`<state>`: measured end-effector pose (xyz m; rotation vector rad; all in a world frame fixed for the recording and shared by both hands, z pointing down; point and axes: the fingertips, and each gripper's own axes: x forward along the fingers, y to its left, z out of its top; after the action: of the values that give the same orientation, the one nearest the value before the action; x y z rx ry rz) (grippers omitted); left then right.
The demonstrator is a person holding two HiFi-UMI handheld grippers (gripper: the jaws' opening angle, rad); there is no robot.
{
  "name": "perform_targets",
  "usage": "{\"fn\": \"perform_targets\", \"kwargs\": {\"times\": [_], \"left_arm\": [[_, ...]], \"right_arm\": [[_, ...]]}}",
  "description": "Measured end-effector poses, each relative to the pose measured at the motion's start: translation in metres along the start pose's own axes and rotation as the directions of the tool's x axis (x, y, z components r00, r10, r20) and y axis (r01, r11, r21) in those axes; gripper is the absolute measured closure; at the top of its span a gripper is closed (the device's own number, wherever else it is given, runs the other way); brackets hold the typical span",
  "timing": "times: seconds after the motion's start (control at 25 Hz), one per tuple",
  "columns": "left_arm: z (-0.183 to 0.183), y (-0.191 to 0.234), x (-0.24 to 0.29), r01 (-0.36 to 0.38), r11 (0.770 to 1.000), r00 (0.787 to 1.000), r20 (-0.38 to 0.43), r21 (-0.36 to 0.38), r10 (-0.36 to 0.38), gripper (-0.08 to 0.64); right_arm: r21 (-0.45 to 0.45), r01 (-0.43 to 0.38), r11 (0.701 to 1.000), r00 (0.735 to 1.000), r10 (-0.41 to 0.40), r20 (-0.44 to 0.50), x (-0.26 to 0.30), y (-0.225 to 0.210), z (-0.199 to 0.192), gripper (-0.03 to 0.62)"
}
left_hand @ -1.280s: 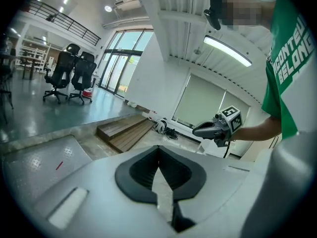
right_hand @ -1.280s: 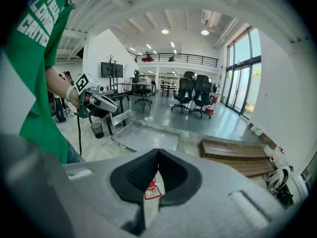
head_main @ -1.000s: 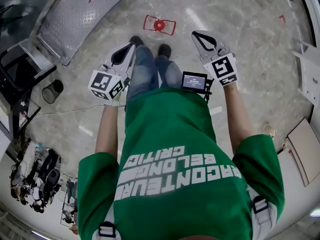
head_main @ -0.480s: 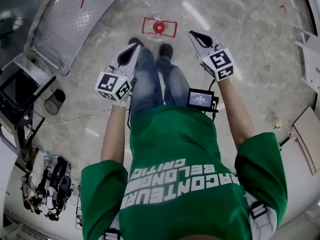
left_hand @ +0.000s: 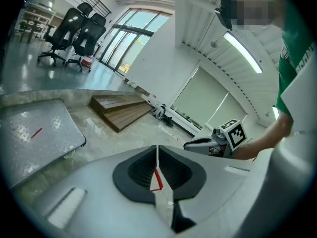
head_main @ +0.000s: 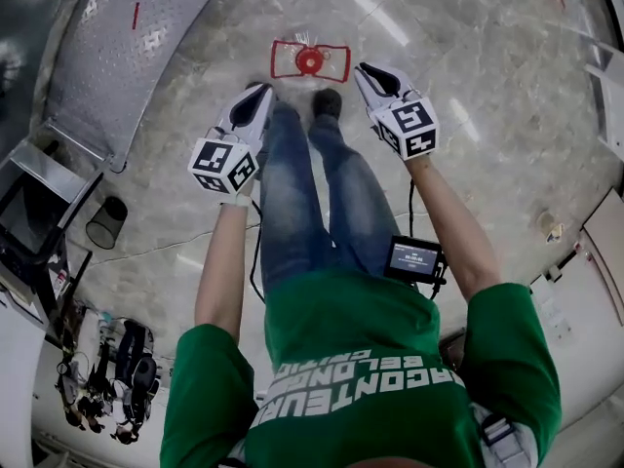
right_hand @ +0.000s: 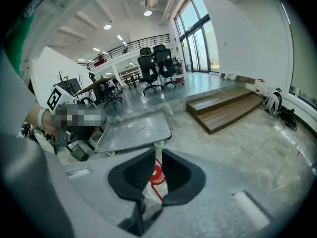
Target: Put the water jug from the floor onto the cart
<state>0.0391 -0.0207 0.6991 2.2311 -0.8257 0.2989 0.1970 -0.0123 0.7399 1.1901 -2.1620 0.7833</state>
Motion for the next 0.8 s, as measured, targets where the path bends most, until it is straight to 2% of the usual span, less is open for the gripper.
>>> {"fn": "perform_targets", "kwargs": {"times": [0.2, 0.36, 0.44, 0.52, 0.6, 0.8], "left_arm": [[-0.037, 0.019, 0.022, 0.014, 1.0, 0.998, -0.056, 0.001, -0.014, 0.534], [-0.057, 0.035, 0.038, 0.005, 1.0, 0.996, -0.091, 0.0, -0.005, 0.494], [-0.065, 0.044, 0.044, -0.007, 1.0, 0.994, -0.107, -0.002, 0.006, 0.483], [-0.074, 0.055, 0.052, -0.024, 1.0, 0.991, -0.135, -0.008, 0.022, 0.443], [-0.084, 0.065, 0.059, -0.046, 0.999, 0.986, -0.163, -0.019, 0.042, 0.39], [-0.103, 0.096, 0.072, -0.096, 0.995, 0.976, -0.202, -0.039, 0.086, 0.364]], "right_arm": [[0.066, 0.027, 0.997, 0.999, -0.026, -0.024, 0.027, -0.011, -0.038, 0.558], [0.087, 0.062, 0.994, 0.996, -0.057, -0.061, 0.048, -0.022, -0.063, 0.541], [0.103, 0.079, 0.992, 0.994, -0.07, -0.087, 0.057, -0.026, -0.075, 0.516], [0.125, 0.096, 0.988, 0.99, -0.081, -0.118, 0.064, -0.03, -0.088, 0.478], [0.151, 0.103, 0.983, 0.986, -0.08, -0.149, 0.068, -0.034, -0.101, 0.465], [0.19, 0.099, 0.977, 0.977, -0.059, -0.207, 0.086, -0.04, -0.126, 0.448]]}}
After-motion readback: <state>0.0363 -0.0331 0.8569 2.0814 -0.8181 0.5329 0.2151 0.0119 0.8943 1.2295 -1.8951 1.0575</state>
